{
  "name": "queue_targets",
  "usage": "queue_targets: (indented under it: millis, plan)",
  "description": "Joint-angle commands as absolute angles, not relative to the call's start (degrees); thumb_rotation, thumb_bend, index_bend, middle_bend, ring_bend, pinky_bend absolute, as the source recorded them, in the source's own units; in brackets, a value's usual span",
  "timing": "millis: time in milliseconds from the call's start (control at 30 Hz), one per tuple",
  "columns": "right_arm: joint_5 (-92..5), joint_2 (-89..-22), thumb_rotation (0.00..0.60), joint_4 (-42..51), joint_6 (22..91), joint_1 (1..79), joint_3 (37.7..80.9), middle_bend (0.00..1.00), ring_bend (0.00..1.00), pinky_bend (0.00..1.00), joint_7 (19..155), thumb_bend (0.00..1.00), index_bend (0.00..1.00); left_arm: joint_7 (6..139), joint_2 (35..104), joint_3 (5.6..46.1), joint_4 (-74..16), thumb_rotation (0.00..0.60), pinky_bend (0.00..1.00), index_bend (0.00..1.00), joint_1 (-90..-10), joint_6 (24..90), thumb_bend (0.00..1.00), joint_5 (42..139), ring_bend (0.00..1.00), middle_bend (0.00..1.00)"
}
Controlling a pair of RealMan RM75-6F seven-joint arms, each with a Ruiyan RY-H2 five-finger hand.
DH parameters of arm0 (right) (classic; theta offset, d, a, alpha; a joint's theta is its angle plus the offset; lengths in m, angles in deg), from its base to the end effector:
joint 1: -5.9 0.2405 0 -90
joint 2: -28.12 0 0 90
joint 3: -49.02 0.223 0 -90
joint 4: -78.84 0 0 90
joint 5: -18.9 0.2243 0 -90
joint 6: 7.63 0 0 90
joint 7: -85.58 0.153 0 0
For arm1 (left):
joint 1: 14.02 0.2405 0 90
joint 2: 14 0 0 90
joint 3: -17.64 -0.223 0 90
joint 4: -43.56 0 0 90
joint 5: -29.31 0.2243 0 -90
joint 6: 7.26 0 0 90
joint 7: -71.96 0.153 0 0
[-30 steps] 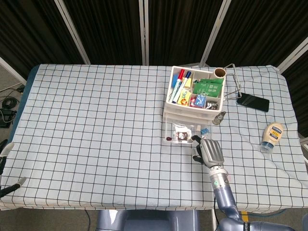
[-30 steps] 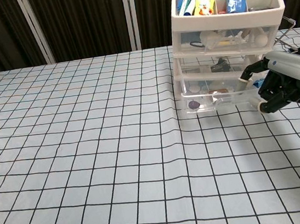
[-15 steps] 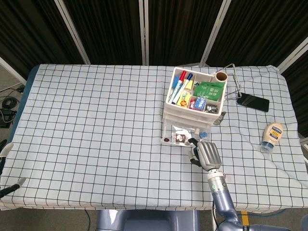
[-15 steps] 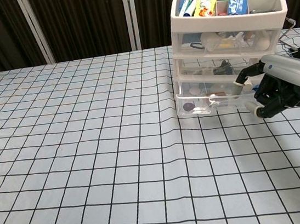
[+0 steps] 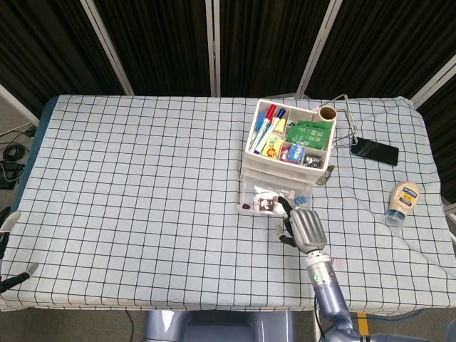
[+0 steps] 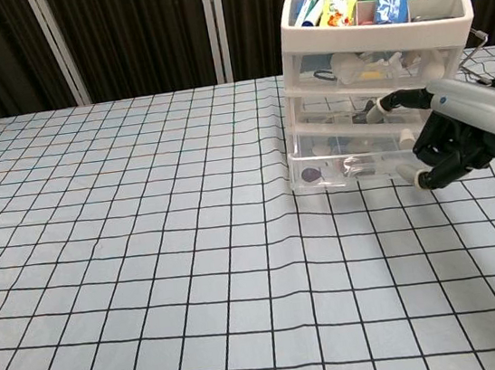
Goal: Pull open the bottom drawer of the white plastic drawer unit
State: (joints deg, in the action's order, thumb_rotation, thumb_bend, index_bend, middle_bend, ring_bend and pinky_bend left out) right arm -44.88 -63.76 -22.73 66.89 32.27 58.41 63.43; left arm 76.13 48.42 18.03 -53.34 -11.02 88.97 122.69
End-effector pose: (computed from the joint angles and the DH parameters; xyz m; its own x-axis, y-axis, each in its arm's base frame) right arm -0.1242 -0.2569 -0.0146 0.1155 -0.2028 0.9724 -0.9897 -0.1066 0.0954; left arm -0.2698 0.1393 0.1472 0.4174 -0.0974 0.9035 0.9077 -0.0038 -0.4197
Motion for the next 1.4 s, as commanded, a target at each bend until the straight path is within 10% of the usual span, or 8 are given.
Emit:
queue_targets:
  millis: [33, 1400]
  plan:
    - [-46.0, -63.2, 0.6, -23.8, 67.6, 32.0, 58.3, 0.91, 0.95, 0.83, 63.1, 0.34, 0.22, 76.0, 48.4, 18.1, -53.3, 0.6, 0.0, 0.0, -11.0, 89.0, 0.02, 122.7, 0.0, 0.0]
    - [-26.8, -59.5, 0.6, -25.6, 73.1, 46.1, 64.0, 1.0, 1.0, 0.92, 10.5, 0.19, 0.47, 75.7, 48.5, 20.0, -53.0, 0.6, 0.0, 0.0, -11.7, 88.0, 0.02, 119.4, 0.0, 0.0]
